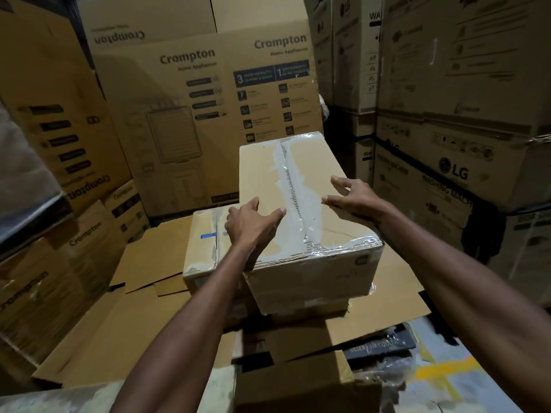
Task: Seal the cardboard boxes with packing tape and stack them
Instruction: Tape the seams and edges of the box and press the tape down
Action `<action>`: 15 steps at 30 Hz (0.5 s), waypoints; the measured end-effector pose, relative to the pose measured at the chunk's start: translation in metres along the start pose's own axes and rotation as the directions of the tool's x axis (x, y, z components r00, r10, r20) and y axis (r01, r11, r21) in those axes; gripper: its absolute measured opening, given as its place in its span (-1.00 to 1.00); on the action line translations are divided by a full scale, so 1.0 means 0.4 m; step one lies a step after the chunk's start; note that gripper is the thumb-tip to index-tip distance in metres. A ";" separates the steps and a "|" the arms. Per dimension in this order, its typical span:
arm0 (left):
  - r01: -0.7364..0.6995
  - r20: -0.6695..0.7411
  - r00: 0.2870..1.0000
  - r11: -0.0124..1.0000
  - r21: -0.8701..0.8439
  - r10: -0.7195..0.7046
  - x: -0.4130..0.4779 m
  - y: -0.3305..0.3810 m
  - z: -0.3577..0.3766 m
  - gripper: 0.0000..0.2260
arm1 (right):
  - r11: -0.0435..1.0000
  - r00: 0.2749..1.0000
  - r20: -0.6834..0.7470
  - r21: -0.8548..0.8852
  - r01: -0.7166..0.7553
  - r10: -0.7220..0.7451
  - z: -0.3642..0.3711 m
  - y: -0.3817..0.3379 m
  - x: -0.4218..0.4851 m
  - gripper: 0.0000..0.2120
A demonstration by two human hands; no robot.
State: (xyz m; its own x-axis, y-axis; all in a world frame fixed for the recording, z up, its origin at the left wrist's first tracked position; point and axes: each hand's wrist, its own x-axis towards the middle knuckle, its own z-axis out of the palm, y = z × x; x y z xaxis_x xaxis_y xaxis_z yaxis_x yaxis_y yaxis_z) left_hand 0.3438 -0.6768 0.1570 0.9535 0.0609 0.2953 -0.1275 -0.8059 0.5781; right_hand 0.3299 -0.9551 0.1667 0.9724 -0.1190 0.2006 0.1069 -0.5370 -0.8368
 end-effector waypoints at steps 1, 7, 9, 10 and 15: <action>-0.002 0.007 1.000 1.000 0.020 0.002 0.043 -0.001 0.028 -0.13 | 1.000 1.000 -0.002 0.002 -0.004 0.004 0.007 0.020 0.046 -0.16; 0.000 0.008 1.000 0.996 0.085 -0.001 0.275 0.000 0.174 -0.22 | 0.999 0.999 0.014 -0.008 -0.038 0.038 0.038 0.118 0.297 -0.17; 0.015 0.009 1.000 0.995 0.096 -0.015 0.343 -0.002 0.224 -0.22 | 0.999 0.998 0.036 -0.004 -0.049 0.049 0.054 0.160 0.381 -0.16; 0.021 0.016 1.000 0.995 0.098 -0.023 0.366 -0.004 0.244 -0.22 | 0.999 0.998 0.044 -0.003 -0.049 0.049 0.063 0.179 0.411 -0.16; 0.084 0.059 0.994 0.988 0.126 -0.092 0.493 -0.049 0.368 -0.20 | 0.996 0.992 0.086 -0.005 -0.088 0.088 0.116 0.286 0.564 -0.15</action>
State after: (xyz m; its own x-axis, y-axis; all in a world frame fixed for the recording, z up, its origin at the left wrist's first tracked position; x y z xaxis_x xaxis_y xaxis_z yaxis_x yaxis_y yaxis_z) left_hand 0.5747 -0.7357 0.0919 0.9757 0.1001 0.1948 -0.0112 -0.8655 0.5008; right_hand 0.5711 -1.0047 0.0925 0.9923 -0.0930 0.0815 0.0201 -0.5289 -0.8485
